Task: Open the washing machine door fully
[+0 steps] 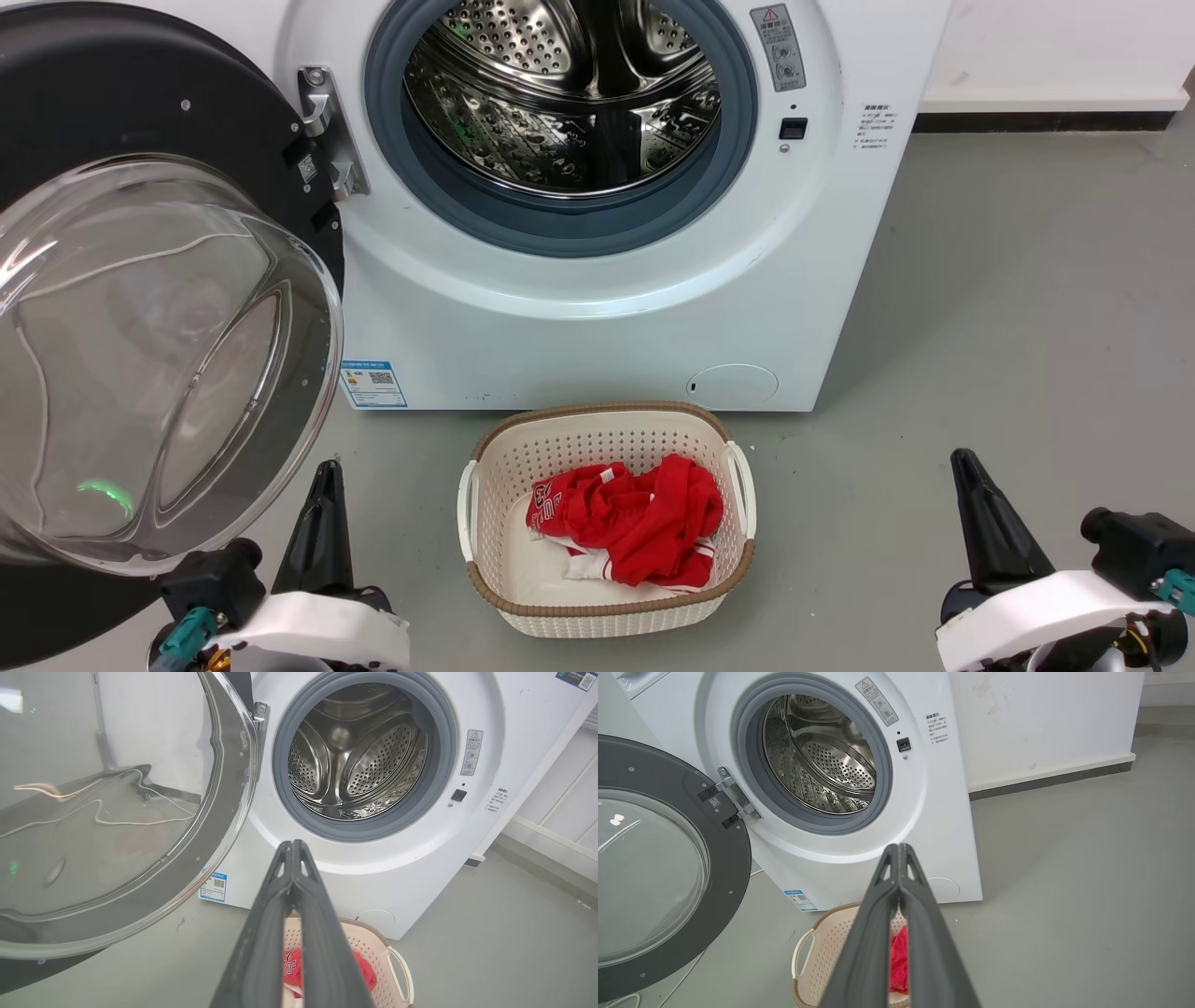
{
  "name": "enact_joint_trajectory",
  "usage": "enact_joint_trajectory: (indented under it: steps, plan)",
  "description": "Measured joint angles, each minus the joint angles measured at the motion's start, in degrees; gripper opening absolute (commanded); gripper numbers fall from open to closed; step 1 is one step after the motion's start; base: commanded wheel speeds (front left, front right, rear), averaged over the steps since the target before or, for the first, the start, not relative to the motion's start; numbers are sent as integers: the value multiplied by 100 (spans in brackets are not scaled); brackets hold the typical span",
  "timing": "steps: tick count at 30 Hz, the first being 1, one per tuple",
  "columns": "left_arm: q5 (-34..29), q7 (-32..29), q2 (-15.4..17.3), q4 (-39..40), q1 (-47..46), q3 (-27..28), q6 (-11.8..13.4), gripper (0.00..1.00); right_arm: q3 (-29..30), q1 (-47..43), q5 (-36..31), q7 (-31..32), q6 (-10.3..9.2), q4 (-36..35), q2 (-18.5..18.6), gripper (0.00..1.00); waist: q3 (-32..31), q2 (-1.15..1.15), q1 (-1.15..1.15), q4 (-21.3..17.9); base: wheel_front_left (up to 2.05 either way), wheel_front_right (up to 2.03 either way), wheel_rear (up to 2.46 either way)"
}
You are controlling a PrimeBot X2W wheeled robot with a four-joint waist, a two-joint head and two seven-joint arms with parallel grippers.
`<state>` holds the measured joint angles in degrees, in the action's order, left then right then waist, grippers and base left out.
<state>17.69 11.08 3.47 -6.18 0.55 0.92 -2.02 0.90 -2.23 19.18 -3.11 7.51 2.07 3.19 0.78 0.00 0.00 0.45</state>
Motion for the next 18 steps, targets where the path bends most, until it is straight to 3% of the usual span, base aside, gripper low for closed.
enact_joint_trajectory:
  steps: [18]
  plan:
    - [1791,-400,-16,-172,-133,123,-111,0,29,177,1831,148,-1,282,53,0,-10,0,0,-7,0,0,0]
